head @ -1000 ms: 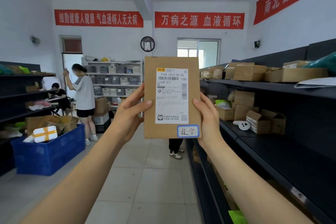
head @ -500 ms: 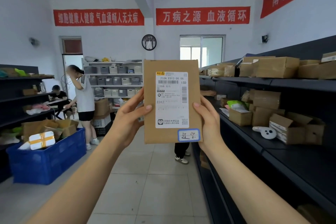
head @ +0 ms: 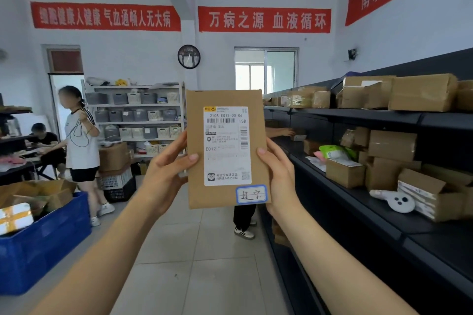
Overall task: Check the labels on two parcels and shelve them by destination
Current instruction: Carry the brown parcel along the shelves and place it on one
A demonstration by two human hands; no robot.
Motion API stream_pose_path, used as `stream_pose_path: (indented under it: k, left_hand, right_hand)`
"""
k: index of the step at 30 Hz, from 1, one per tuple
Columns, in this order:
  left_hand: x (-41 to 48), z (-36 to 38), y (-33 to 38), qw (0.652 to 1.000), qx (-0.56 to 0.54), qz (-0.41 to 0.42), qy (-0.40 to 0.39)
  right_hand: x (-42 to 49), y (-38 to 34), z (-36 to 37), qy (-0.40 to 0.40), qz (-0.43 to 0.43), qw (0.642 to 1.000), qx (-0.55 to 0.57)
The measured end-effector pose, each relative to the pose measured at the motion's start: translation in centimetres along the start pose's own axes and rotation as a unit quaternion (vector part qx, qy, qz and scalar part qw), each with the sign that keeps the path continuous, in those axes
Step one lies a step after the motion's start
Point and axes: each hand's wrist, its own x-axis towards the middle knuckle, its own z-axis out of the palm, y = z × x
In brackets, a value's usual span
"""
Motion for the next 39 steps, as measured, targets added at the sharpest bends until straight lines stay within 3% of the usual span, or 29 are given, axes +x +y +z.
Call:
stream_pose_path:
  k: [21,39]
  left_hand:
    - [18.4,-1.5,-12.4,0.998,0.042,0.014,0.045]
    - [34.9,-17.8,-21.0,0.999,0.040,0.004,0.009]
  right_hand:
    - [21.3,9.8,-8.1,-0.045,0.022,0.999,0.009]
    - [37.4,25.1,-2.9,-0.015,0.014,1.000,0.002]
